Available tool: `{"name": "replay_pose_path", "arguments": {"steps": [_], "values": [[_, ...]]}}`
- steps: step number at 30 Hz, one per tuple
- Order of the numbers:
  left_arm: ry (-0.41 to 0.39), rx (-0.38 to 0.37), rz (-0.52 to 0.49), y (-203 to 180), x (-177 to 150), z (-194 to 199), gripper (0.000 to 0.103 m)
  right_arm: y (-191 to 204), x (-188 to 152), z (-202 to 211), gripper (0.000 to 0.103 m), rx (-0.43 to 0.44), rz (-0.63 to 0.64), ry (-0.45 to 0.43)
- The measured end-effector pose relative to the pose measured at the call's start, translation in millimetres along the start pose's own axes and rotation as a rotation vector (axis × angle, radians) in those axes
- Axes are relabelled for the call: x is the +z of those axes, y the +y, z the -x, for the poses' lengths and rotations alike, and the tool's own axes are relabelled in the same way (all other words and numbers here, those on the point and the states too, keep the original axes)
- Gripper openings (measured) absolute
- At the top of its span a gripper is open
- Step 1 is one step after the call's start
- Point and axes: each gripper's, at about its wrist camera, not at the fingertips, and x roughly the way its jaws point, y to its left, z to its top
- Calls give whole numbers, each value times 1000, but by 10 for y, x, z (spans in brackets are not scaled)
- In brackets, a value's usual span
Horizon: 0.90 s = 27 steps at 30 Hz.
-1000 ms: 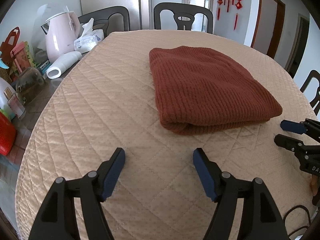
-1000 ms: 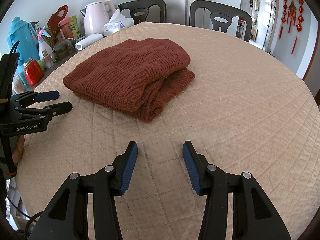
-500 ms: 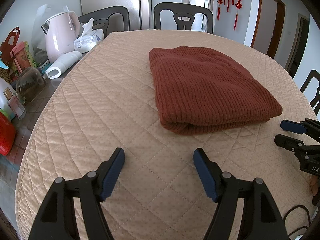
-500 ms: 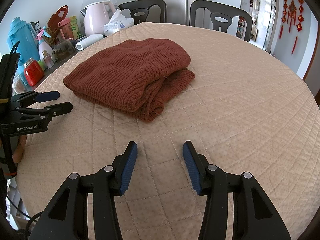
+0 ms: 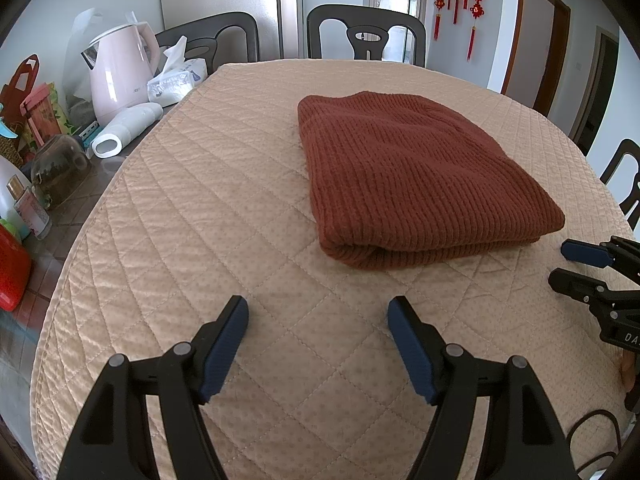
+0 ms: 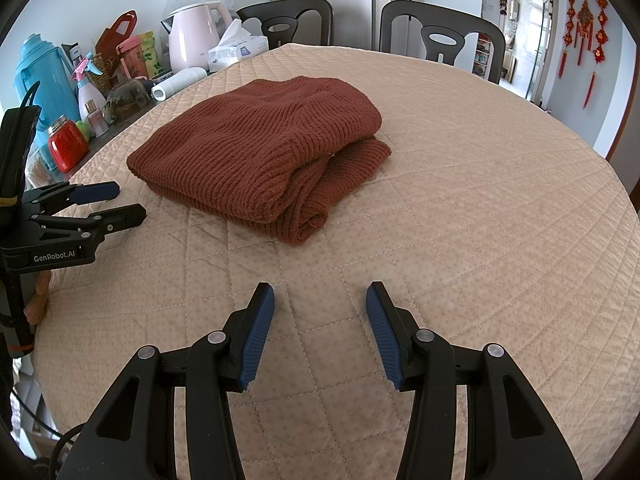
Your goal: Fold small clothes
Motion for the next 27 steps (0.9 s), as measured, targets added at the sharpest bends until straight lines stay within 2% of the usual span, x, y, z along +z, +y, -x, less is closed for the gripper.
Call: {"name": "replay_pose_path", "arguments": {"steps": [27], "values": [[0, 0, -1, -3, 1, -7, 76, 2, 2, 4, 50, 1, -1, 0]]}}
